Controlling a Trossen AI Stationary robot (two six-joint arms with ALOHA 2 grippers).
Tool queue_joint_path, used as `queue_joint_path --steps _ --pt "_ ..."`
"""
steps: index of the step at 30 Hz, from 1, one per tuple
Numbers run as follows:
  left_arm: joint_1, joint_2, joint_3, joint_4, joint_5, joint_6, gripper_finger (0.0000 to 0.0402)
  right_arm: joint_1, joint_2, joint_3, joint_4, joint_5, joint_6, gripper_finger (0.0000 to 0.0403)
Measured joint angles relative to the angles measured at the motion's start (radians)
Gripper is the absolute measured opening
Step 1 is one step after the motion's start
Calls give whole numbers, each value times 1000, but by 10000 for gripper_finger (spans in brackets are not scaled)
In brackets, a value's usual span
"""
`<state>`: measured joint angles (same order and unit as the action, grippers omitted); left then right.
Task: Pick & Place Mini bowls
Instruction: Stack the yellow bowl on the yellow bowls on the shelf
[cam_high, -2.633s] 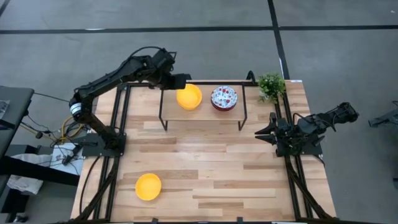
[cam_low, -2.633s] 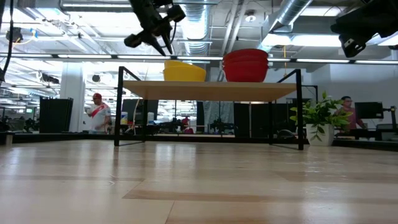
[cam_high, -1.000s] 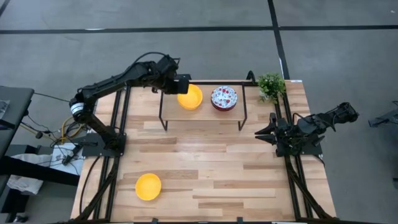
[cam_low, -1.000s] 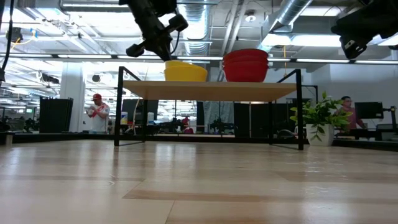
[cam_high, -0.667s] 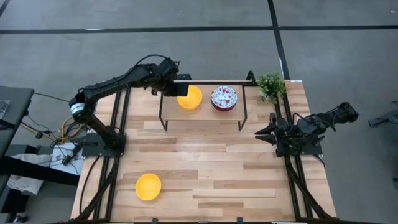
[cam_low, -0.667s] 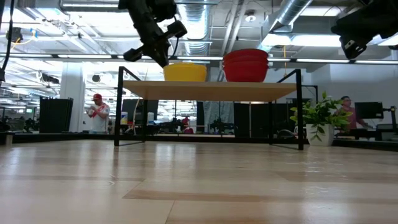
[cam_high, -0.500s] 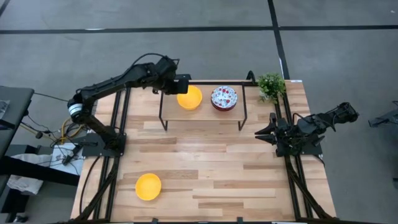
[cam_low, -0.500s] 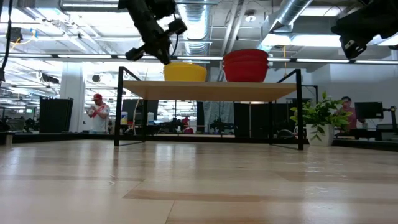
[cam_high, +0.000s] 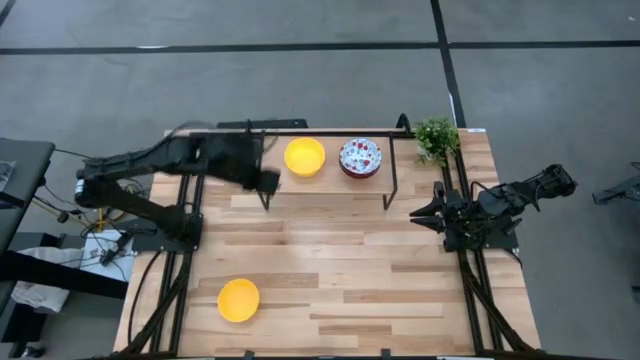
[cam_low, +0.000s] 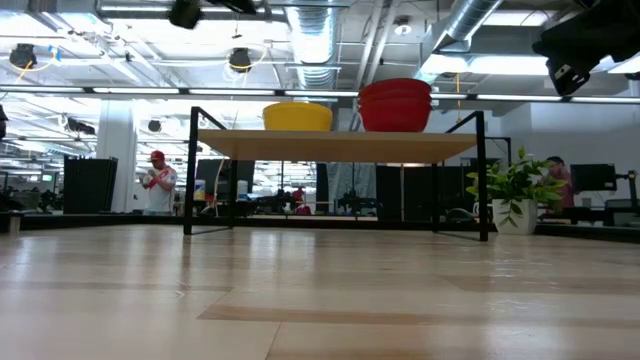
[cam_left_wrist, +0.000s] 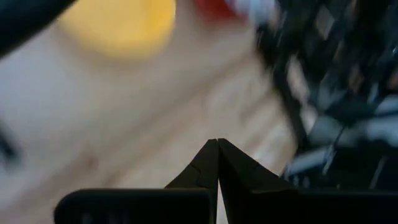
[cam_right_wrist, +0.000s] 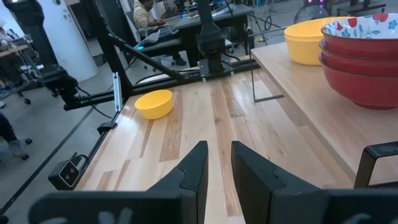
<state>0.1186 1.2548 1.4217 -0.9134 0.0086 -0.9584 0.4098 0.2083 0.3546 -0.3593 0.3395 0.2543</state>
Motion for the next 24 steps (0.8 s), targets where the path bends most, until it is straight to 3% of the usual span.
queue_joint_path --steps 5,10,18,24 --pt "-261 -63 -97 -136 -33 -233 5 0 0 0 0 0 0 61" --pt "-460 -71 -205 -165 -32 -472 5 0 0 0 0 0 1 61" --pt "-655 -45 -321 -160 96 -712 25 0 0 0 0 0 2 61" --pt "-746 -44 -378 -153 96 -820 65 0 0 0 0 -1 9 61"
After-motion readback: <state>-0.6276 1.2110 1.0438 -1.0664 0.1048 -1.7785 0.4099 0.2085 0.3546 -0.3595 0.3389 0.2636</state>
